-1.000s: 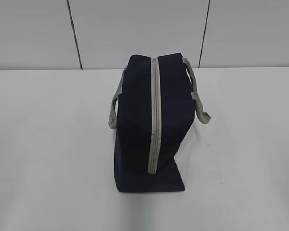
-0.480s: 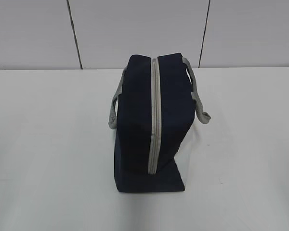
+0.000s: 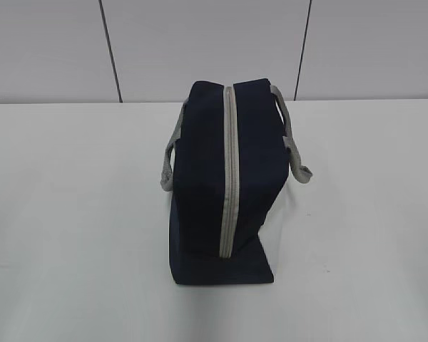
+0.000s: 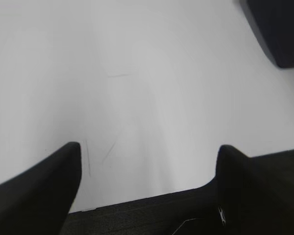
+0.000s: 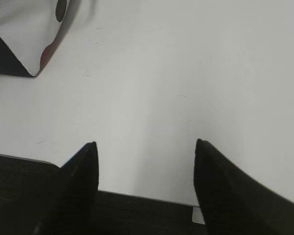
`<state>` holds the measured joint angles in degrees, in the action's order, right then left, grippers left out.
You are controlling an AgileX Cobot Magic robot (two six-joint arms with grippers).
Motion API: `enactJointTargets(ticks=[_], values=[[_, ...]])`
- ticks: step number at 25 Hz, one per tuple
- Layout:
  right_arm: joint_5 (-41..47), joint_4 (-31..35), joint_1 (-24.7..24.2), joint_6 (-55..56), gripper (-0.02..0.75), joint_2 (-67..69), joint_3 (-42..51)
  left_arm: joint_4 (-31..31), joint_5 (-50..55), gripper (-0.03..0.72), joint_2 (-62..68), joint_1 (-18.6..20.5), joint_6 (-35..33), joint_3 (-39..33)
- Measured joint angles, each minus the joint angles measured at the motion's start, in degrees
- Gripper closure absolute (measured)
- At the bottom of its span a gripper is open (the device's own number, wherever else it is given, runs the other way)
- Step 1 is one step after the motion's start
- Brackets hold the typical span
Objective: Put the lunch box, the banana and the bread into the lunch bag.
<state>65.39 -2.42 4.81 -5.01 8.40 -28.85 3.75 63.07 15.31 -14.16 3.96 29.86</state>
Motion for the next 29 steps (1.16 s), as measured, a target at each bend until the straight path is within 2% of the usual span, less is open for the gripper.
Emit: enactJointTargets(ticks=[8,12,18,29], values=[[-0.02,0.00,-0.10,0.00,0.281,-6.84,0.00,0.00,-0.08,0.128,-4.32,8.83,0.00,0.00],[0.09,-0.09,-0.10,0.00,0.281,-9.33,0.00,0.00,-0.03,0.128,-9.47,11.48,0.00,0.00],[0.09,-0.23,-0.10,0.00,0.281,-9.44,0.00,-0.08,0.32,0.129,-16.04,12.36,0.00,0.00],[0.09,-0.23,-0.19,0.00,0.281,-9.53,0.00,-0.08,0.32,0.129,-16.16,12.36,0.00,0.00]])
